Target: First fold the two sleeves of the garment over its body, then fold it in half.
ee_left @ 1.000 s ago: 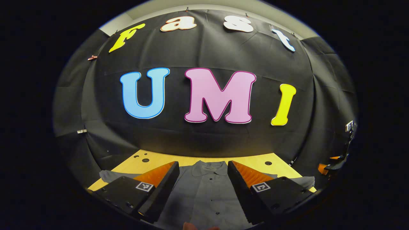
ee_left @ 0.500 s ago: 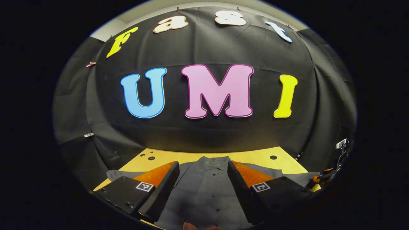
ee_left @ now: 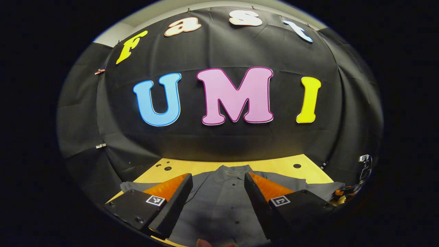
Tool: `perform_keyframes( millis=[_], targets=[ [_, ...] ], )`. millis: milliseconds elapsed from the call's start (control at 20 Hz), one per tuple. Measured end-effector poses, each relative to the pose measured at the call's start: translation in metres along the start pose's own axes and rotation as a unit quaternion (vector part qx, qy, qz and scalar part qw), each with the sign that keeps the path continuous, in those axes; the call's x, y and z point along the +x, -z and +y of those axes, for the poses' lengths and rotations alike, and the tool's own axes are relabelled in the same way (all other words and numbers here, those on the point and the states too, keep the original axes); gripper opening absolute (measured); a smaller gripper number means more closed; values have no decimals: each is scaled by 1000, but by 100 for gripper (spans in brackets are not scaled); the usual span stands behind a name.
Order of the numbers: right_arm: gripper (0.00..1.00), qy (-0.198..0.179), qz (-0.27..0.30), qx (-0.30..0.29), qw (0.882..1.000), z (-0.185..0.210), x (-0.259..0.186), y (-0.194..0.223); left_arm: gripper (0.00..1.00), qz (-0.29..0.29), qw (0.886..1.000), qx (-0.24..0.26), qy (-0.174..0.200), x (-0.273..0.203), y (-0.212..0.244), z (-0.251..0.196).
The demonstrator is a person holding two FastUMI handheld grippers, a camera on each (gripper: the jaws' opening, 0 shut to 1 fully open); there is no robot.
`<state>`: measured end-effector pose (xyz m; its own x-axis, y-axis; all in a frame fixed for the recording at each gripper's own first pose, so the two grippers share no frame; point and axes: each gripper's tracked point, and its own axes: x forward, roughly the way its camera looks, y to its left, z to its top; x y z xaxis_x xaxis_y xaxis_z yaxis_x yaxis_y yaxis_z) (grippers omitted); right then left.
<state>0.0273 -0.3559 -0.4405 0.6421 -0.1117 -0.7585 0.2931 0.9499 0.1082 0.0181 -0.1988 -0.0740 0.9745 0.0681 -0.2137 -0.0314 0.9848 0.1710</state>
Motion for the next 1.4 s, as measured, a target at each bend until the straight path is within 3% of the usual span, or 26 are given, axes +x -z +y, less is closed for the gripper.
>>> perform_keyframes(
  millis=[50,200,250,400,750,800,850,1150,1400],
  targets=[
    [78,11,2,-4,1000,-5,5,2,95,2,1000,0,-1,0,2,1],
    [11,29,-16,-5,999,-17,3,-5,99,1,1000,2,-4,-5,0,8],
    [8,31,-11,-13,999,-16,1,-3,95,0,1000,2,-4,-6,0,10],
    [7,18,-43,-14,999,-2,-7,-16,95,-2,1000,-1,-2,-10,1,17],
    [7,19,-126,-18,992,16,-78,-48,95,-11,999,-15,30,-4,5,46],
    [7,24,-140,-19,990,20,-92,-54,100,-14,999,-16,39,-2,5,51],
    [7,31,-150,-18,988,24,-107,-58,96,-13,999,-14,46,2,6,59],
    [7,63,-207,-27,976,73,-176,-81,96,-21,996,-36,75,15,5,107],
    [7,87,-231,-15,969,106,-217,-77,95,-23,995,-53,84,26,10,146]
  ],
)
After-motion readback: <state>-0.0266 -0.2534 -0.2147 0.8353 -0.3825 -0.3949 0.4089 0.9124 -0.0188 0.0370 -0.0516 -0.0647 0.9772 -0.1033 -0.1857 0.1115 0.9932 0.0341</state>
